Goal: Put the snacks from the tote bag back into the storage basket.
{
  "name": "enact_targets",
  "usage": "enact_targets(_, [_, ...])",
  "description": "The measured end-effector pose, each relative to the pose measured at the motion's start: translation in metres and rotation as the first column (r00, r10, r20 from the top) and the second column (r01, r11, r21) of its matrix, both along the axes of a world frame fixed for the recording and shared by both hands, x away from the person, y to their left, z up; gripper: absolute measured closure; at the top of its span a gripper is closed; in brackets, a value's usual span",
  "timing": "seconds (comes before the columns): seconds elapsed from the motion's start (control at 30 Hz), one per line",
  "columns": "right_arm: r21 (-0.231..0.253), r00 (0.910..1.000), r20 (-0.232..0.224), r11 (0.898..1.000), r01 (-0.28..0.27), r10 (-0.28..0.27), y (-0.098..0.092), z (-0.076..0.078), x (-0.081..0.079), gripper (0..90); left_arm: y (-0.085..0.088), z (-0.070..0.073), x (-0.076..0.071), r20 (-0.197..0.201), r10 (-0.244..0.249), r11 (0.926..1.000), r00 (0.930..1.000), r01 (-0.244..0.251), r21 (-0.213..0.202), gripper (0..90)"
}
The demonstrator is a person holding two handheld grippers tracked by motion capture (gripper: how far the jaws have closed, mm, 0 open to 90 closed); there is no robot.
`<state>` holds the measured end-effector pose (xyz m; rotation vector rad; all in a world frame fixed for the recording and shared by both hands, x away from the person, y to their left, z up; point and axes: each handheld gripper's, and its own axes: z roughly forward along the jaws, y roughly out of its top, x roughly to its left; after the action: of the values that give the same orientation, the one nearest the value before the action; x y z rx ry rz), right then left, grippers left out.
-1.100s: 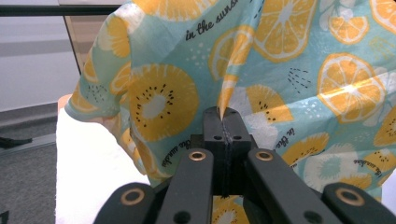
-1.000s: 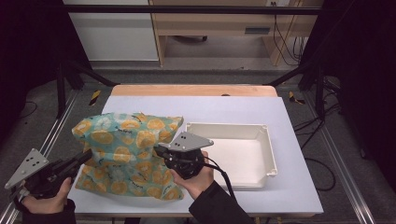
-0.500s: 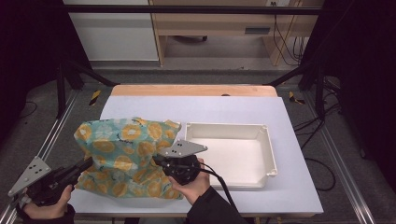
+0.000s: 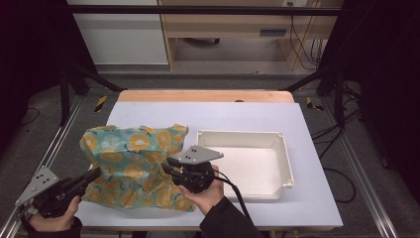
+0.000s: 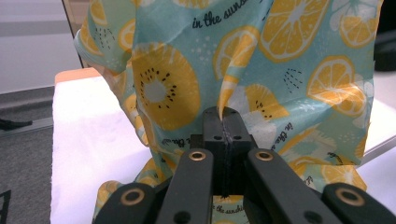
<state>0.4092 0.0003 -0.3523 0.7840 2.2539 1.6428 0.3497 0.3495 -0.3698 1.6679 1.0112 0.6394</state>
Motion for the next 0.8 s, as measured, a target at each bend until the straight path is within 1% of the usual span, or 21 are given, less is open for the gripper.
enact_targets(0.1, [0.033,0.9996,0.025,0.999,0.013,-0.014,-0.001,0.015,0.002,60.9,0.0,0.0,0.0,-0.002,0.0,1.0,1.0,0.0,0.0,90.0])
enact_targets(0.13, [0.033,0.9996,0.025,0.999,0.013,-0.014,-0.001,0.015,0.002,60.9,0.0,0.0,0.0,-0.002,-0.001,1.0,1.0,0.001,0.0,90.0])
enact_targets(0.17, [0.03,0.9989,0.04,0.999,0.024,-0.025,0.003,0.02,0.005,57.8,0.0,0.0,0.0,-0.003,-0.001,1.0,1.0,0.001,-0.001,90.0])
enact_targets(0.23, [0.021,0.999,0.033,0.999,0.029,-0.03,0.009,0.021,0.01,56.5,0.0,0.0,0.0,-0.005,-0.003,1.0,1.0,0.003,0.001,90.0])
enact_targets(0.33, [0.01,0.9989,0.031,0.999,0.033,-0.034,0.015,0.02,0.013,57.6,0.0,0.0,0.001,-0.007,-0.003,1.0,1.0,0.003,-0.001,90.0])
enact_targets(0.37, [0.005,0.9989,0.032,0.999,0.034,-0.034,0.017,0.019,0.014,61.5,0.0,0.0,0.001,-0.009,-0.004,1.0,1.0,0.004,0.0,90.0])
enact_targets(0.43, [-0.021,0.9988,0.035,0.999,0.034,-0.033,0.021,0.016,0.016,76.8,0.0,0.0,0.001,-0.01,-0.005,1.0,0.9999,0.005,0.002,90.0])
enact_targets(0.5, [-0.028,0.999,0.029,0.999,0.035,-0.035,0.021,0.016,0.016,86.7,0.0,0.0,0.001,-0.01,-0.005,1.0,0.9999,0.005,0.0,90.0])
enact_targets(0.53, [-0.028,0.999,0.029,0.999,0.035,-0.035,0.021,0.016,0.016,86.7,0.0,0.0,0.001,-0.01,-0.005,1.0,0.9999,0.005,0.0,90.0])
enact_targets(0.57, [-0.027,0.9987,0.036,0.999,0.036,-0.035,0.019,0.016,0.014,90.0,0.0,0.001,0.001,-0.01,-0.005,1.0,0.9999,0.005,-0.003,89.9])
enact_targets(0.63, [-0.022,0.999,0.036,0.999,0.026,-0.025,0.016,0.017,0.012,90.0,0.0,0.002,0.001,-0.004,0.004,1.0,1.0,-0.004,-0.009,87.1])
enact_targets(0.73, [-0.02,0.9993,0.033,1.0,0.016,-0.015,0.013,0.017,0.009,90.0,0.001,0.006,0.0,0.006,0.018,0.9997,0.9998,-0.018,-0.019,74.2])
enact_targets(0.77, [-0.022,0.9993,0.036,1.0,0.005,-0.004,0.011,0.016,0.006,90.0,0.003,0.012,-0.002,0.025,0.045,0.9986,0.9987,-0.044,-0.029,68.6])
enact_targets(0.8, [-0.022,0.9993,0.036,1.0,0.005,-0.004,0.011,0.016,0.006,90.0,0.003,0.012,-0.002,0.025,0.045,0.9986,0.9987,-0.044,-0.029,63.3])
